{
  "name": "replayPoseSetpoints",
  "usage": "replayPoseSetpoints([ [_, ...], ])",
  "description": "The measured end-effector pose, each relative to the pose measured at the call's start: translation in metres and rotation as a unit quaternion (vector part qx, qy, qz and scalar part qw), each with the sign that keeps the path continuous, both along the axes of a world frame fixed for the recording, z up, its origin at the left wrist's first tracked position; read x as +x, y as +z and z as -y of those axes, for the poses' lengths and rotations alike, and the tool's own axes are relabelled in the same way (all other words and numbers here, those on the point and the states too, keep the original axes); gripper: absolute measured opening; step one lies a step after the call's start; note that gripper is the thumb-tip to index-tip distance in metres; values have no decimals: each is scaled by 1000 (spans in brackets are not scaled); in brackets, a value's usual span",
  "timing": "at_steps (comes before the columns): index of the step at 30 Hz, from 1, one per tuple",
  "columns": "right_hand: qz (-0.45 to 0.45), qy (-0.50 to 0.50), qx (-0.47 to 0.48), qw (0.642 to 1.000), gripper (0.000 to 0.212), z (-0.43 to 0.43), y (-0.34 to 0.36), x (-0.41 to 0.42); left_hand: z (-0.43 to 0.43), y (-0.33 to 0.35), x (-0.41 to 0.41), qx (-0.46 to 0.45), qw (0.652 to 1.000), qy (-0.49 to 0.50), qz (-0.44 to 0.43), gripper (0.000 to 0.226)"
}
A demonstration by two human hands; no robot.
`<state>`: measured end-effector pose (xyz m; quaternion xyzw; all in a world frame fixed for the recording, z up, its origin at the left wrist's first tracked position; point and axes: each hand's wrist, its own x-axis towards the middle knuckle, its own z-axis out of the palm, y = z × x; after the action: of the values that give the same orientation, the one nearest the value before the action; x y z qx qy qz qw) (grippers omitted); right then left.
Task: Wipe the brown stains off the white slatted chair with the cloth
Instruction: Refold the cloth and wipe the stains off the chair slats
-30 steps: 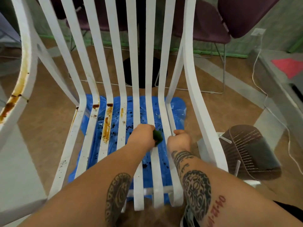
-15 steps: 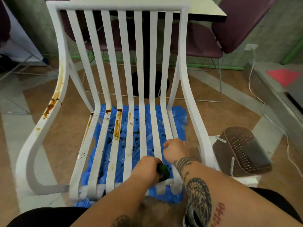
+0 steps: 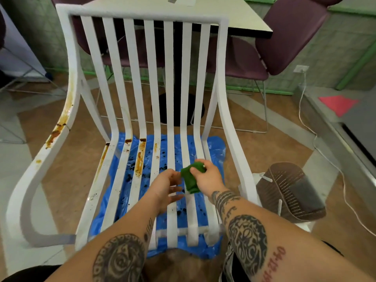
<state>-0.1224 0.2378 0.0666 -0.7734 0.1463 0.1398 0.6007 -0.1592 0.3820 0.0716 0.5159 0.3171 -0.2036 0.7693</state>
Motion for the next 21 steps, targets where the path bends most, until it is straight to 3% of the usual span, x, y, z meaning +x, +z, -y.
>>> replayPoseSetpoints([
  [4, 9, -117, -117, 986, 29, 19, -8, 46, -15, -12, 18, 185, 982, -43, 25, 31],
  [8, -45, -58, -237, 969, 34, 20, -43, 68, -29, -27, 26, 298, 948, -76, 80, 40],
  [12, -26, -48, -283, 958, 14, 13, -70, 71, -42, -39, 31, 332, 933, -85, 106, 37],
  [14, -23, -6, -310, 950, 23, 17, -68, 69, -44, -43, 32, 331, 934, -84, 105, 38],
  [15, -67, 45, -316, 945, 27, 16, -59, 63, -44, -44, 31, 332, 934, -83, 103, 39],
  [16, -113, 94, -330, 932, 25, 10, -45, 58, -44, -44, 31, 333, 934, -84, 101, 40],
  [18, -136, 194, -463, 854, 19, 12, -36, 48, -42, -40, 29, 330, 934, -90, 101, 40],
  [21, -187, 156, -391, 887, 36, 28, -40, 47, -39, -34, 21, 330, 932, -104, 104, 42],
])
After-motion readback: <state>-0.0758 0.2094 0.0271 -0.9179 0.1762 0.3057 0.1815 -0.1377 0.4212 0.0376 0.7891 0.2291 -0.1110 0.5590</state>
